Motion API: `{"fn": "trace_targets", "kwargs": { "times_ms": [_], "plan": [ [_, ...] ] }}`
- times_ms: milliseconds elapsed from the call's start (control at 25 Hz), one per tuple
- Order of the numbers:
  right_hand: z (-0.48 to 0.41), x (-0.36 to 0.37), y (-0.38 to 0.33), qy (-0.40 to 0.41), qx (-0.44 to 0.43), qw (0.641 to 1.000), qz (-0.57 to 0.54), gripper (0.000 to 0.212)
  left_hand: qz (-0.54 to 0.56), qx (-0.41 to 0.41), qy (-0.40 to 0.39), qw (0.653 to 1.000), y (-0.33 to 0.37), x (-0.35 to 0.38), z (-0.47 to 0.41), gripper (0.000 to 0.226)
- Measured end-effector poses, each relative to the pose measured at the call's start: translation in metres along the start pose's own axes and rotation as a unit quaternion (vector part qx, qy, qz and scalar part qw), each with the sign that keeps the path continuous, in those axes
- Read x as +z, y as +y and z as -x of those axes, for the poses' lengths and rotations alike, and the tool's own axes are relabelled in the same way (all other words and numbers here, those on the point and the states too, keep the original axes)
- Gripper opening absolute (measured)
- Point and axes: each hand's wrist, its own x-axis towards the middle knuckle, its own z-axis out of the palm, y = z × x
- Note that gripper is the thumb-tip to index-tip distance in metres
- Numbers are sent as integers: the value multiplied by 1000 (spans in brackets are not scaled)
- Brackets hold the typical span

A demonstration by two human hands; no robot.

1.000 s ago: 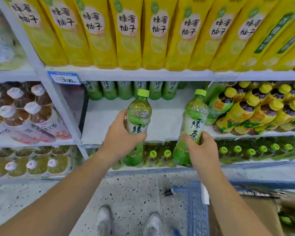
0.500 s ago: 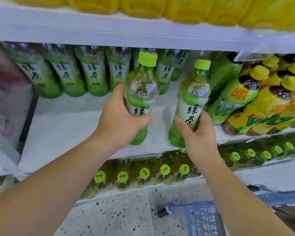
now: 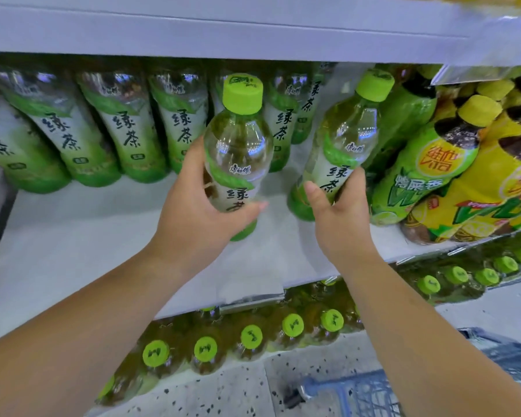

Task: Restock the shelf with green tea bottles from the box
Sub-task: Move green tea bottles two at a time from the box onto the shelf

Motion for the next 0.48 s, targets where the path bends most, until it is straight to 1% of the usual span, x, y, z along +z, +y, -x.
{"fn": "trace_targets", "kwargs": {
  "times_ms": [80, 160, 240, 400, 480],
  "plan": [
    [-13, 4, 1, 1, -3, 1000, 14, 49, -36, -22, -31, 999, -13, -4, 9, 83],
    [-29, 11, 2, 12, -3, 999, 31, 53, -77, -39, -42, 995, -27, -7, 18, 73],
    [-46, 18, 4, 27, 3, 998, 61, 57, -104, -43, -33, 993, -38, -10, 21, 61],
    [-76, 25, 6, 25, 17, 997, 71, 49, -125, -28, -41, 991, -41, -13, 22, 56],
    [-89, 28, 5, 30, 27, 996, 75, 46, -137, -22, -29, 990, -41, -11, 25, 56]
  ]
}}
